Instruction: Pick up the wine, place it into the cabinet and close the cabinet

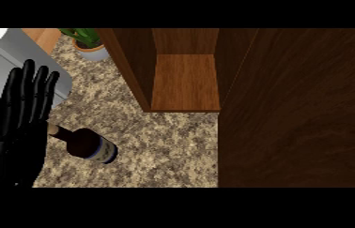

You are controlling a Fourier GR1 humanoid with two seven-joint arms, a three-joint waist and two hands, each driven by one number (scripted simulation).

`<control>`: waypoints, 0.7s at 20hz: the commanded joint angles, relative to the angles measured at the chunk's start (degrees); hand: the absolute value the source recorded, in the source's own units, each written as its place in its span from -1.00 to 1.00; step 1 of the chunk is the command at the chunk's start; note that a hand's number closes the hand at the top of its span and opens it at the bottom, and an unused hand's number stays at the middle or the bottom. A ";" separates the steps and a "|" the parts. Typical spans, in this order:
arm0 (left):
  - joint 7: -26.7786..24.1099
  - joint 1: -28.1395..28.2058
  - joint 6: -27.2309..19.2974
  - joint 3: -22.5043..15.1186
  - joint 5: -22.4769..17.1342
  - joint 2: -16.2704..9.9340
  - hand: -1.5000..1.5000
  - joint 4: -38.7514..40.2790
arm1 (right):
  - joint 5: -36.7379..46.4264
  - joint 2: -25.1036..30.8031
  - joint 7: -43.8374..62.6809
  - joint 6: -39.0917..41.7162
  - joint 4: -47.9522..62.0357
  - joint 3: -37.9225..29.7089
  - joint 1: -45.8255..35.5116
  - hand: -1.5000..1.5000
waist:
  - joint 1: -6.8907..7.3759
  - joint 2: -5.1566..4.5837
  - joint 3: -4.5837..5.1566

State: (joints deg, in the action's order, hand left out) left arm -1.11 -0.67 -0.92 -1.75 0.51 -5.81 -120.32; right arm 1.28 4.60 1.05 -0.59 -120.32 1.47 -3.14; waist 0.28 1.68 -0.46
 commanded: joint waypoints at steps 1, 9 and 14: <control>-2.85 4.90 -2.09 -0.54 3.95 1.35 -1.00 -2.88 | -1.06 0.65 -1.75 1.42 -2.69 -1.06 4.14 -1.00 | -0.25 -1.56 0.45; 6.10 17.01 -19.86 -4.04 0.73 5.73 -1.00 -11.60 | -5.33 1.72 4.60 8.20 -10.40 7.97 12.97 -1.00 | 0.05 -1.14 0.47; 16.75 12.83 -26.70 -12.85 10.89 5.79 -1.00 -17.58 | -7.48 2.98 19.31 5.06 -19.39 7.60 5.25 -1.00 | -0.31 -1.61 0.44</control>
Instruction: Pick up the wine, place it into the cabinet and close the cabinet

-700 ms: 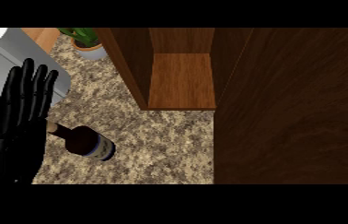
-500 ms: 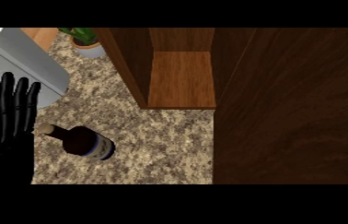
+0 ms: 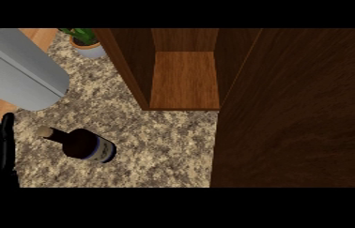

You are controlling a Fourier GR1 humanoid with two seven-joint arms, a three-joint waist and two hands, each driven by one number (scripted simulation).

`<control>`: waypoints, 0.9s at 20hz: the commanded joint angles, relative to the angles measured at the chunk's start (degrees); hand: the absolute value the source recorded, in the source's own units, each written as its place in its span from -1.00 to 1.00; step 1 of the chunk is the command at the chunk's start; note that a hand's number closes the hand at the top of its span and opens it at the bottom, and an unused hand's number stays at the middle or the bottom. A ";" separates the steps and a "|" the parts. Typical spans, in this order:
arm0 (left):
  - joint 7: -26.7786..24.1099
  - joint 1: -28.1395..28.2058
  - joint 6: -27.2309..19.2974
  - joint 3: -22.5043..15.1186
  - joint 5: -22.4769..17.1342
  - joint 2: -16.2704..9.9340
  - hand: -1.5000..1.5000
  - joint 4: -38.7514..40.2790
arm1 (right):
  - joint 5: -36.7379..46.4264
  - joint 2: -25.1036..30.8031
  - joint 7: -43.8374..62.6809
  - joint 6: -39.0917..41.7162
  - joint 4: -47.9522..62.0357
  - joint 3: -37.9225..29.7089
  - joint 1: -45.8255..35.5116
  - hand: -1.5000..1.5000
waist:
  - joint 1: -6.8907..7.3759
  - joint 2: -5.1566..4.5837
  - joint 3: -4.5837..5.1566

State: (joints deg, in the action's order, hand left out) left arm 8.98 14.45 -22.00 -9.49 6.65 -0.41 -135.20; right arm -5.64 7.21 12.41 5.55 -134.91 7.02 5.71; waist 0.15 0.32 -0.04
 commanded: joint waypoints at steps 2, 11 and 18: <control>9.45 -0.60 -6.71 -7.37 7.85 0.39 -1.00 -6.16 | -2.04 0.76 9.39 -0.87 -7.07 0.53 -1.91 -1.00 | -0.17 -0.24 0.01; 18.45 -3.65 -10.08 -9.73 13.70 -1.34 -1.00 -9.99 | -6.48 3.03 23.96 -4.67 -12.70 -3.80 -11.47 -1.00 | -0.03 -0.11 -0.02; 28.49 -10.29 -12.09 -6.42 15.53 -5.02 -1.00 -10.87 | -5.29 3.46 29.21 -6.77 -14.54 -3.68 -15.25 -1.00 | -0.32 0.02 -0.10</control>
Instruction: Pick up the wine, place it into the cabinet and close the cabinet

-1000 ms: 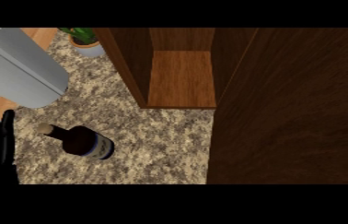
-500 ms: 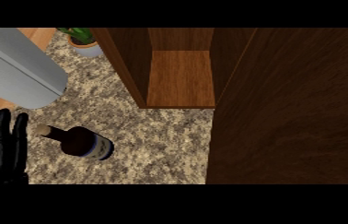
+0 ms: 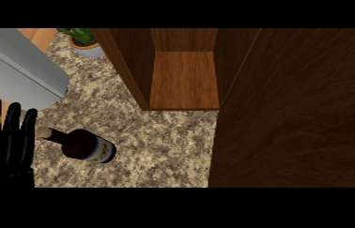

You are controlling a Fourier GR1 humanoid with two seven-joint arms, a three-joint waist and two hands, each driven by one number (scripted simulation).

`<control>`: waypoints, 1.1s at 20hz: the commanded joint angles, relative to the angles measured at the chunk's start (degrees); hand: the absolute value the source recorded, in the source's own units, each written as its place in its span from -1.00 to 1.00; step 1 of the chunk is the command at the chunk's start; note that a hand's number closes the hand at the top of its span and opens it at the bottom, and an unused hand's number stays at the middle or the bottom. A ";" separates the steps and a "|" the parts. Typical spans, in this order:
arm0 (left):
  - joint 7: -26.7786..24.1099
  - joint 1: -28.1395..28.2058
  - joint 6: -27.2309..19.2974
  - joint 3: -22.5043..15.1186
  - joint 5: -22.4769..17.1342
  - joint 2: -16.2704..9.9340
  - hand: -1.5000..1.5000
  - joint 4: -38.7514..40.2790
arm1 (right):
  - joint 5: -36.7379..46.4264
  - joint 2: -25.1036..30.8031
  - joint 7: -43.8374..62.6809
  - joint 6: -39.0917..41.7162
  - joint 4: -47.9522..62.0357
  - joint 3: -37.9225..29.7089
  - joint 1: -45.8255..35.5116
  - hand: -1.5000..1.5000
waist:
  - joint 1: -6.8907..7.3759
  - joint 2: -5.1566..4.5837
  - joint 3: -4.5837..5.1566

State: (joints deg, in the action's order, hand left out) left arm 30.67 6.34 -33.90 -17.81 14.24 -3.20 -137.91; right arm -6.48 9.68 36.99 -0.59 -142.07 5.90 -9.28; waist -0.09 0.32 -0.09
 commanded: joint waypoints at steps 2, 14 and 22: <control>6.24 -2.53 -0.36 1.08 7.45 -2.65 -1.00 -6.33 | -2.66 0.36 8.75 -3.34 -6.06 -1.68 -5.42 -1.00 | 0.22 -0.02 0.05; 3.79 -3.02 -4.68 3.20 8.41 -2.95 -1.00 -0.82 | -1.01 2.68 18.78 -6.57 -6.86 -2.81 -15.67 -1.00 | 0.20 -0.01 0.13; 5.41 -2.21 -4.66 6.33 7.87 -3.38 -1.00 0.04 | -7.34 5.61 24.61 -5.84 -7.12 -9.18 -20.92 -1.00 | -0.05 -0.06 0.08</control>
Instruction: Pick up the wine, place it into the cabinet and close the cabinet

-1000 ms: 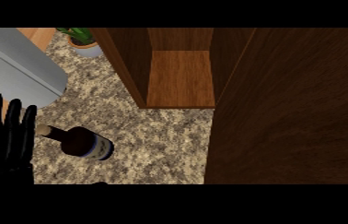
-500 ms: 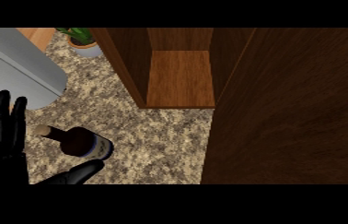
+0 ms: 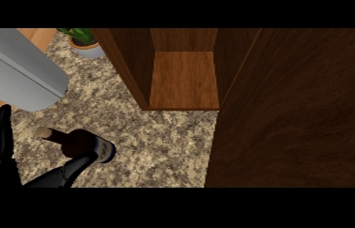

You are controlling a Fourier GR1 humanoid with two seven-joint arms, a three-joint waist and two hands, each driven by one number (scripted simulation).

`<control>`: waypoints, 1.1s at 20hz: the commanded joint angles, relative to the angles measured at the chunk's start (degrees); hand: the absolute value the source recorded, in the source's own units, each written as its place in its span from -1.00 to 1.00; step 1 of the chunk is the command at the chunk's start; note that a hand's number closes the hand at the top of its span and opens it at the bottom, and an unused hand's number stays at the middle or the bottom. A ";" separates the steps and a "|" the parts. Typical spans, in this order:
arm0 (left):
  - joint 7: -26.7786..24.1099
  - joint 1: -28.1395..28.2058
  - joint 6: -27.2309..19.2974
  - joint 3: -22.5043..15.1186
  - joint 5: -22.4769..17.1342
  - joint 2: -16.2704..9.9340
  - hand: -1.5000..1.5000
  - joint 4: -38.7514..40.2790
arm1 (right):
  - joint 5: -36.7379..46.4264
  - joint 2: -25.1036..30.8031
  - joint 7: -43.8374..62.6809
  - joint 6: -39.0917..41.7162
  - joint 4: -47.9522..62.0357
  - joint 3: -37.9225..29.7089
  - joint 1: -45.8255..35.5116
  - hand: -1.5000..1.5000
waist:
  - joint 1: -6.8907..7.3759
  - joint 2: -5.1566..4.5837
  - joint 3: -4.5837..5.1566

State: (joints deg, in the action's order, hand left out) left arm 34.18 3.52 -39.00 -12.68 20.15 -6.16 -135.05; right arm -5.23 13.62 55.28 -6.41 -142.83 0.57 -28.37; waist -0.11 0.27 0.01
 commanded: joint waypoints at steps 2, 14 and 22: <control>-3.83 1.04 -0.66 0.66 -0.65 1.38 -1.00 2.59 | -2.22 -1.17 6.66 -2.95 -7.65 1.43 -1.79 -1.00 | -0.14 -0.05 0.05; -19.96 12.51 0.41 1.09 -8.86 4.98 -1.00 9.68 | -4.44 0.52 7.65 -1.82 -5.45 -1.99 -4.44 -1.00 | 0.07 -0.04 0.03; -39.88 17.00 5.63 5.15 -23.22 6.09 -1.00 23.14 | -0.87 -0.44 10.18 -3.97 -5.97 1.83 -6.61 -1.00 | 0.06 0.07 0.14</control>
State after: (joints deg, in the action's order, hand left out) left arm 3.03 17.96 -34.32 -7.05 1.33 -1.09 -117.58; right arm -5.13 13.81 58.81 -8.04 -142.38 0.24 -34.68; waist -0.05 0.26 0.09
